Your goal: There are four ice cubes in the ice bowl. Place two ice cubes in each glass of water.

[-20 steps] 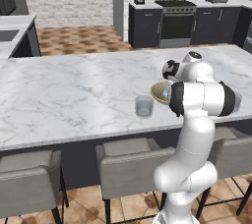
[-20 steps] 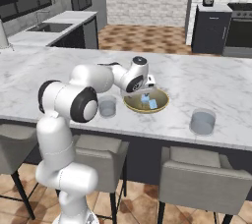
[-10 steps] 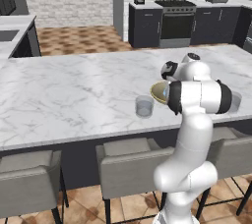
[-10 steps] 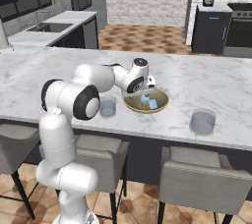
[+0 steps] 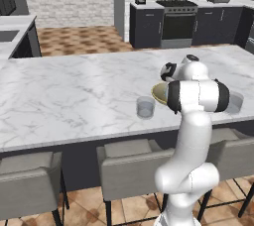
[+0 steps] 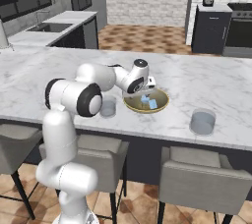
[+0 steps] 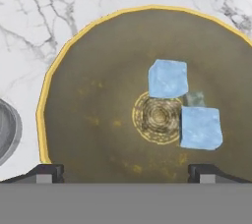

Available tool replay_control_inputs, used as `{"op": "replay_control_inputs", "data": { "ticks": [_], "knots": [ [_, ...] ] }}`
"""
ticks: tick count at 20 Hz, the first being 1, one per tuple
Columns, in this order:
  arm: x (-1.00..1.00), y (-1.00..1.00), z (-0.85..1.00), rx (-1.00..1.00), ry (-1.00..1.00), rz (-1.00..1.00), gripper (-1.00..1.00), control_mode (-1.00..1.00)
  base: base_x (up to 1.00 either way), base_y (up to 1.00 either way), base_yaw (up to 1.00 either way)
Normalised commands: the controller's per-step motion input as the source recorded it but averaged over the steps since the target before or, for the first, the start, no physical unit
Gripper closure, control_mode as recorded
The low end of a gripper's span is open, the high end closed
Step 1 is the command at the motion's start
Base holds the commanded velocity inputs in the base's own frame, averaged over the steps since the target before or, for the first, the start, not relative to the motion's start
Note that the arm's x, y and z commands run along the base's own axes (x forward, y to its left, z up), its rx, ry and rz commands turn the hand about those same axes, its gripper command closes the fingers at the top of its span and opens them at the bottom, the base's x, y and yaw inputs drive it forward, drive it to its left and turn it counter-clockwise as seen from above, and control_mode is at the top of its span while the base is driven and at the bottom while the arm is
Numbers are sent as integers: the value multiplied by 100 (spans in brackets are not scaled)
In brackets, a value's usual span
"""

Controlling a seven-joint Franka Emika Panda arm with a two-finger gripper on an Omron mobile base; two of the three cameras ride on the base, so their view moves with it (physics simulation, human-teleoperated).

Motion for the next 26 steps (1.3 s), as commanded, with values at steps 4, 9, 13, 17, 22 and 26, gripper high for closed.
{"op": "replay_control_inputs", "data": {
  "ticks": [4,9,13,17,22,26],
  "knots": [
    [19,0,-7,0,0,0,-100,-100,0,0,0],
    [18,-2,-6,0,0,0,-100,-100,0,0,0],
    [18,-6,-10,0,0,0,-100,-100,0,0,0],
    [19,-7,-10,0,0,0,-100,-100,0,0,0],
    [18,-7,-11,0,0,0,-100,-100,0,0,0],
    [19,-8,-11,0,0,0,-100,-100,0,0,0]
  ]
}}
